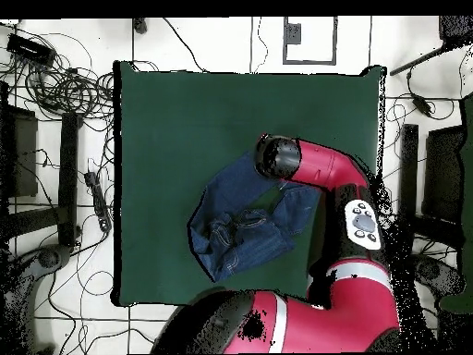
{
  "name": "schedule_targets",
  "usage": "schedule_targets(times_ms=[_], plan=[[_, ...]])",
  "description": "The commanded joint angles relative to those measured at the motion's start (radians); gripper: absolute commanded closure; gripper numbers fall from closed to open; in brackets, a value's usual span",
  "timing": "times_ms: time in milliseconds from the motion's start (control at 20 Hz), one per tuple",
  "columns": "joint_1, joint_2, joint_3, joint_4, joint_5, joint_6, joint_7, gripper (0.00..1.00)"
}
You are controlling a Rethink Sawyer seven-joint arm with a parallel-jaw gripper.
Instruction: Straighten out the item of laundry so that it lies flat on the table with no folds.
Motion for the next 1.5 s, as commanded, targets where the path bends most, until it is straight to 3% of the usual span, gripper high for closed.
schedule_targets(times_ms=[50,650,1100,1350,1400,1500], plan=[[0.026,0.002,0.139,0.174,-0.061,-0.07,-0.003,0.0],[0.069,-0.014,0.127,0.244,-0.066,-0.132,0.09,0.0],[0.109,0.151,0.085,0.136,-0.053,-0.25,0.142,0.0],[0.114,0.169,0.068,0.12,-0.045,-0.296,0.155,0.0],[0.11,0.167,0.069,0.121,-0.048,-0.301,0.145,1.0],[0.096,0.163,0.082,0.12,-0.048,-0.271,0.123,1.0]])
